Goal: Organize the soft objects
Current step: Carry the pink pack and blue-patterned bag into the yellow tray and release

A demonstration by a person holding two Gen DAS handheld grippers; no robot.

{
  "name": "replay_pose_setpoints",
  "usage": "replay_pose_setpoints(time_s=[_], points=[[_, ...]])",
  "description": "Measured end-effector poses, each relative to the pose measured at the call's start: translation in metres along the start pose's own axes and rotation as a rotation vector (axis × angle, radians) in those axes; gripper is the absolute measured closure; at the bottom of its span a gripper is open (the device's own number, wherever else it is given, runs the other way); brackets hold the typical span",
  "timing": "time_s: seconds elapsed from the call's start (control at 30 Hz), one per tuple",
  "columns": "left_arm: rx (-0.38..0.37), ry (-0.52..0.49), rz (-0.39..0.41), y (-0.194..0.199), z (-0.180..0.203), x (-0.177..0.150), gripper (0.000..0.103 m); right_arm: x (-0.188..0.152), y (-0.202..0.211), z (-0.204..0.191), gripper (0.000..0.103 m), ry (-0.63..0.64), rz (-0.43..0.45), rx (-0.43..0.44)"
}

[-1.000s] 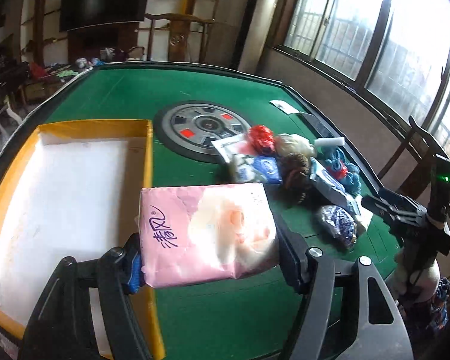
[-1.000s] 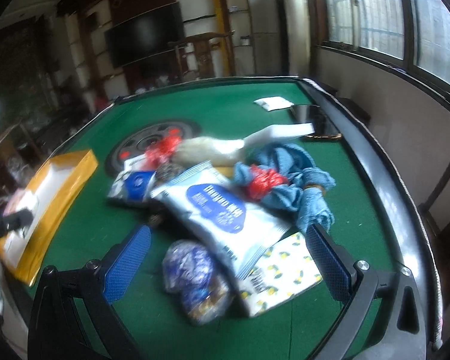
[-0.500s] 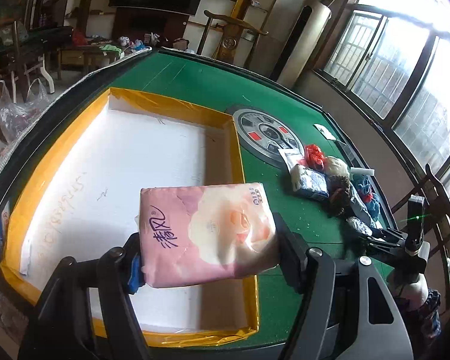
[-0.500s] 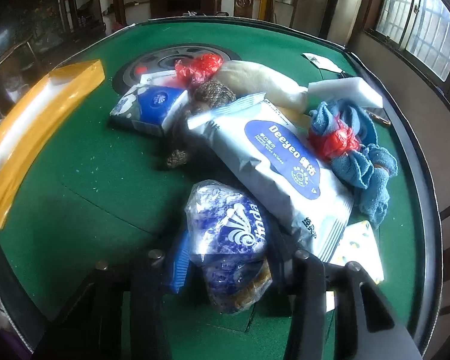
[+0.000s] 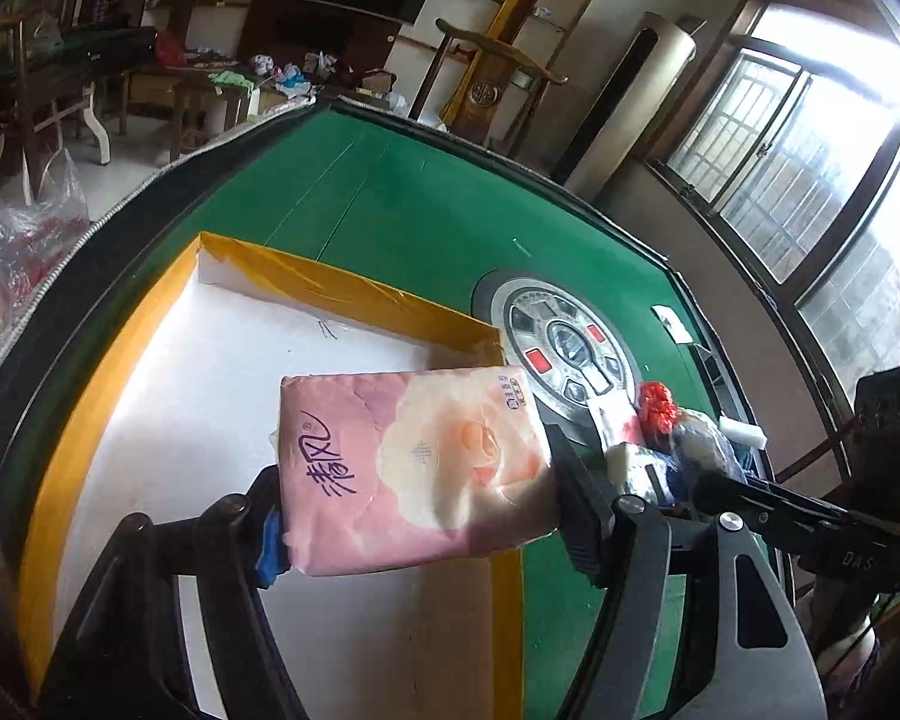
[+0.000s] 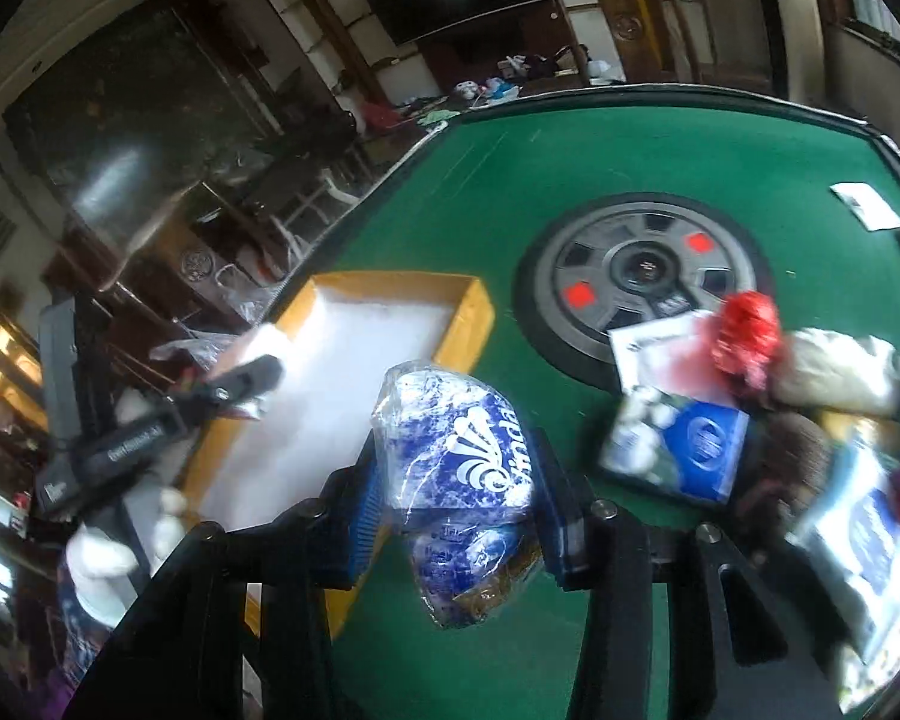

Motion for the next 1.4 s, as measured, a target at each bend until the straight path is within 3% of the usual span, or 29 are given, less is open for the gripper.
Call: replay_pose_setpoints(time_s=[0.07,0.17,0.27,0.47,0.53,0.7,0.87,1.03,1.13,1.27,1.4], points=[[-0.006,0.033,-0.029,-0.021,0.000,0.008,0.034,0.017,-0.038,-0.010,0.063,-0.041,-0.023,0.048],[0.023,0.055,-0.087,-0.056,-0.005,0.003,0.034,0.032,-0.085,-0.015,0.063,-0.060,-0.038,0.029],[-0.016,0.178,-0.147,-0.080,-0.021,-0.006,0.034,0.037,-0.114,-0.017,0.063,-0.084,-0.037,0.012],[-0.024,0.285,-0.152,-0.091,-0.042,-0.016,0.033,0.041,-0.122,-0.017,0.060,-0.062,0.001,-0.057],[-0.025,0.297,-0.142,-0.092,-0.044,-0.018,0.031,0.045,-0.124,-0.014,0.049,-0.049,0.012,-0.081],[-0.012,0.331,-0.087,-0.086,-0.049,-0.017,0.025,0.051,-0.110,-0.008,0.045,-0.050,0.056,-0.097],[-0.015,0.329,-0.049,-0.078,-0.047,-0.011,0.022,0.045,-0.049,-0.014,0.044,-0.043,0.144,-0.052],[-0.033,0.343,-0.004,-0.060,-0.048,0.002,0.022,0.030,0.047,-0.028,0.044,0.052,0.223,-0.026],[-0.066,0.359,0.040,-0.024,-0.043,0.008,0.022,0.026,0.108,-0.032,0.040,0.105,0.275,-0.073],[-0.090,0.276,0.130,0.049,-0.019,0.013,0.022,0.031,0.192,-0.032,0.037,0.131,0.366,-0.128],[-0.173,0.267,0.206,0.123,-0.005,0.027,0.022,0.044,0.270,-0.025,0.037,0.108,0.457,-0.200]])
Point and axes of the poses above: each gripper's, at about its wrist camera, not at the fingertips, and y roughly against the way its jaws point, z to its right, x to its top, the point moved 9 cm from there along -y, roughly the way its jaws point, and after that the axes turned 10 degrees about x, right-handed, at the moved point
